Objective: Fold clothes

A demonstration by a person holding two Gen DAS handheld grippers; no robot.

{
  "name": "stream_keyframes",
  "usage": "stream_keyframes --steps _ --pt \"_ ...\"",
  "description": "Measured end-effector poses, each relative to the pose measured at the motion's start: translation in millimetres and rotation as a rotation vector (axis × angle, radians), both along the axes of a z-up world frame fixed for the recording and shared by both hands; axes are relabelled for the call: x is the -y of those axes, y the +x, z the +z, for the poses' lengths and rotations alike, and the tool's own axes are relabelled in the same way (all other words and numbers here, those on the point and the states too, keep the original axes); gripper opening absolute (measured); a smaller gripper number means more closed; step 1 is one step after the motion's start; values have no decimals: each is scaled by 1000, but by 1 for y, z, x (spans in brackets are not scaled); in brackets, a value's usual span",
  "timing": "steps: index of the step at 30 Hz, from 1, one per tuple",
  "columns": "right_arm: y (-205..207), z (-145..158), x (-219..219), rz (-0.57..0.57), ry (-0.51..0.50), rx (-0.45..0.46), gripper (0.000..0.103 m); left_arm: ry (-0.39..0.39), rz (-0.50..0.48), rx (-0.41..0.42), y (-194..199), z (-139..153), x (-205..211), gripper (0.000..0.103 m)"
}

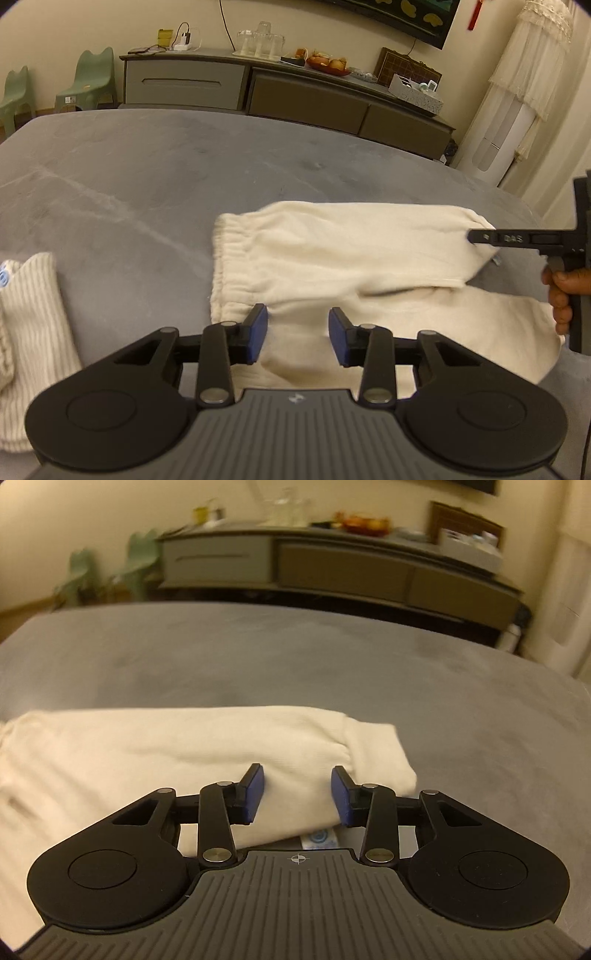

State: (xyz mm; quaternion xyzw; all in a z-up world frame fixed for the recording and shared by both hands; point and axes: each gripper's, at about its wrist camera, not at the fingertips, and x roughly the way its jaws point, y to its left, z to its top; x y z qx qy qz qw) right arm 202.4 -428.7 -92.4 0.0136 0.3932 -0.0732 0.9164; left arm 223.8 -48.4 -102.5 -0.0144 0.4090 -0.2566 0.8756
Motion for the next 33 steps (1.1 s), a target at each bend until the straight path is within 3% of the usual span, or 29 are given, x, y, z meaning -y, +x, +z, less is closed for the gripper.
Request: stream_keyframes --steps 3,9,13,19,25,31,33 --pt "-16 11 8 -35 15 -2 38 -19 3 39 0 16 1 41" --pt "-97 18 -54 181 121 7 41 31 59 6 40 6 13 38" --pt "-132 -6 -85 226 -6 27 47 112 59 11 49 8 27 38" --pt "-144 11 -68 179 -21 60 51 62 36 9 5 25 16 41" --pt "-155 1 -46 136 16 22 57 120 16 5 -18 3 13 40" --pt "-160 -1 -31 93 35 15 57 159 -19 21 -22 8 13 43" --pt "-154 2 -32 136 17 -13 57 147 -31 2 -21 14 11 44"
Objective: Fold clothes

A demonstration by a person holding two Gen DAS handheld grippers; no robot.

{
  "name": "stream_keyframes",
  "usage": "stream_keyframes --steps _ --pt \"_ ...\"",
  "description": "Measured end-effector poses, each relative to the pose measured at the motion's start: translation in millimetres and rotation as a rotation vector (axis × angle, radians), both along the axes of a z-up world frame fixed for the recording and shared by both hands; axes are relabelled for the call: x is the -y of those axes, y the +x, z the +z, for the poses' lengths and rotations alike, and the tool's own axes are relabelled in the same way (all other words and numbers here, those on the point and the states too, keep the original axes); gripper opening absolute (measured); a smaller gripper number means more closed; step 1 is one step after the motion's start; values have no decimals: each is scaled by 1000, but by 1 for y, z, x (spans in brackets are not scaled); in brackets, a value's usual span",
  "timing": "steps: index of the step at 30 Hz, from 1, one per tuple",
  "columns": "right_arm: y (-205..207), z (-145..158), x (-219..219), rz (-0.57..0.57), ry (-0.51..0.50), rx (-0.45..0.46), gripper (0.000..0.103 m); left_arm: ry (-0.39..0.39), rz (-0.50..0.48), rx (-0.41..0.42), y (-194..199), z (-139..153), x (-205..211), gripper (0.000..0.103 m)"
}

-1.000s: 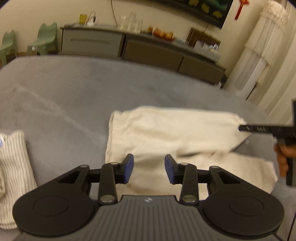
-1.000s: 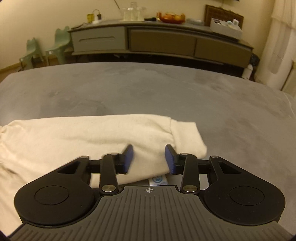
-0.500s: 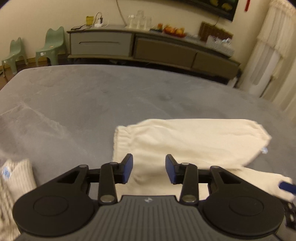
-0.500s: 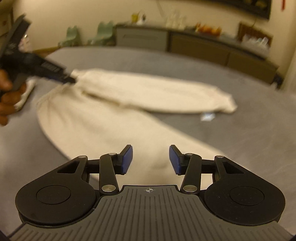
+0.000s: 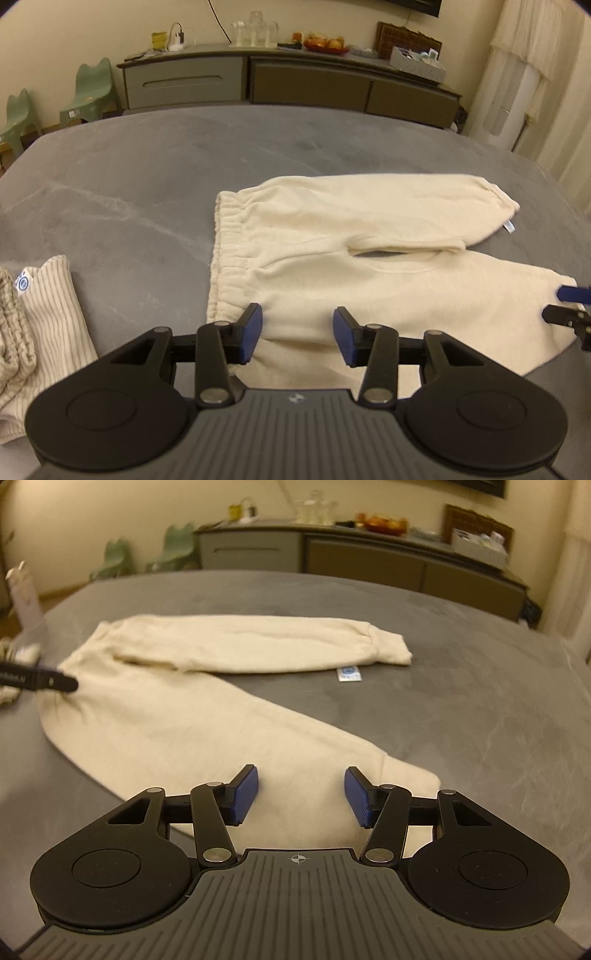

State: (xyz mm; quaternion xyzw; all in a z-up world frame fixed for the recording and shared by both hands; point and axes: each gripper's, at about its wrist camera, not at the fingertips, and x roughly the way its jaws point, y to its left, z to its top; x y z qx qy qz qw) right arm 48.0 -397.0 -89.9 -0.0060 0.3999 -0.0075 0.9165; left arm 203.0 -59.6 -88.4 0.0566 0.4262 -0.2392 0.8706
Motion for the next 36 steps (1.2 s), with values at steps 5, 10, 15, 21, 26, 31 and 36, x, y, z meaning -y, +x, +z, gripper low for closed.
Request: stream_keyframes --steps 5,10,15,21,26,31,36 --pt "39 45 38 12 8 87 60 -68 12 33 22 34 -7 53" --pt "123 52 74 22 -22 86 67 38 20 49 86 30 11 56" --pt "179 19 95 65 -15 13 67 119 -38 16 115 1 34 56" --pt "192 1 90 164 -34 8 8 107 -115 65 110 -3 49 11" --pt "137 48 65 241 -171 211 8 27 -143 192 53 28 19 9" --pt "-14 40 27 511 -591 346 19 -28 -117 114 -18 22 -37 23" --pt "-56 1 29 437 -553 109 52 -154 -20 27 -32 23 -63 25"
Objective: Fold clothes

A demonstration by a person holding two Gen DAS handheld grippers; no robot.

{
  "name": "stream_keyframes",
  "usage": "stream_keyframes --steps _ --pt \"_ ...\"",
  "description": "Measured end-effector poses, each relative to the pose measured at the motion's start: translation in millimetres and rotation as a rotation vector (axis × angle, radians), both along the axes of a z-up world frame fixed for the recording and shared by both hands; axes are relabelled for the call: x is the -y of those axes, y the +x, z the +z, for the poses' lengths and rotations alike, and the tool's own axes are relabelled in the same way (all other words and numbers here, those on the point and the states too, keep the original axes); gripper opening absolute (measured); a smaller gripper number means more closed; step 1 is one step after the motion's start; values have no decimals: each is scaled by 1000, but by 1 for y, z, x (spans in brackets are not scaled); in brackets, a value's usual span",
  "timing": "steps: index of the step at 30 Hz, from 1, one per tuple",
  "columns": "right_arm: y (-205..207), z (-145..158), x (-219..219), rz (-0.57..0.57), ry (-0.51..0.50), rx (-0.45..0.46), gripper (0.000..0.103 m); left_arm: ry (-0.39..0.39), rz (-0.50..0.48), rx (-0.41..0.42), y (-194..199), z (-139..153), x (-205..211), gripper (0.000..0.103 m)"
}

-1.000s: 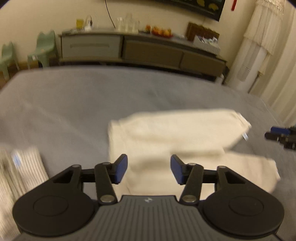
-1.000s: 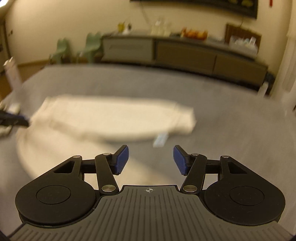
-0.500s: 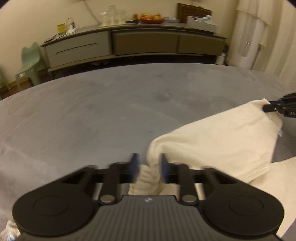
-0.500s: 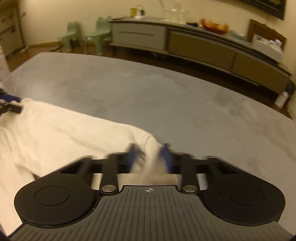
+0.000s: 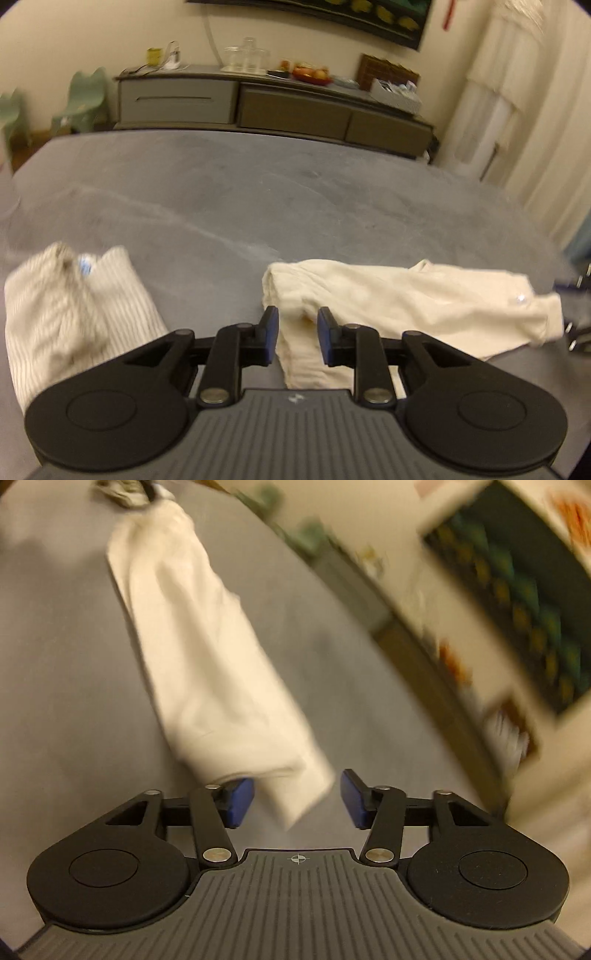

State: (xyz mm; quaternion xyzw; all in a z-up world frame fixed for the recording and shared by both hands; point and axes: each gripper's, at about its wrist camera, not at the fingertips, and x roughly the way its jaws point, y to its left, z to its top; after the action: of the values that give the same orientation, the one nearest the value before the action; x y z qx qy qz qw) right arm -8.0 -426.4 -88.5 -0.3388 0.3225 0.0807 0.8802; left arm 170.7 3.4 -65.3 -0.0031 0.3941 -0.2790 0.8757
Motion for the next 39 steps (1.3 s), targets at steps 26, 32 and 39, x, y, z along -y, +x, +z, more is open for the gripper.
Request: stream_keyframes --steps 26,32,39 --pt "29 7 45 -591 1124 -205 4 -274 50 -172 22 -30 1 32" --pt "22 123 20 -254 987 64 2 -300 84 -204 23 -36 -10 34" --pt "47 18 63 -602 931 -175 3 -313 71 -181 16 -30 -5 41"
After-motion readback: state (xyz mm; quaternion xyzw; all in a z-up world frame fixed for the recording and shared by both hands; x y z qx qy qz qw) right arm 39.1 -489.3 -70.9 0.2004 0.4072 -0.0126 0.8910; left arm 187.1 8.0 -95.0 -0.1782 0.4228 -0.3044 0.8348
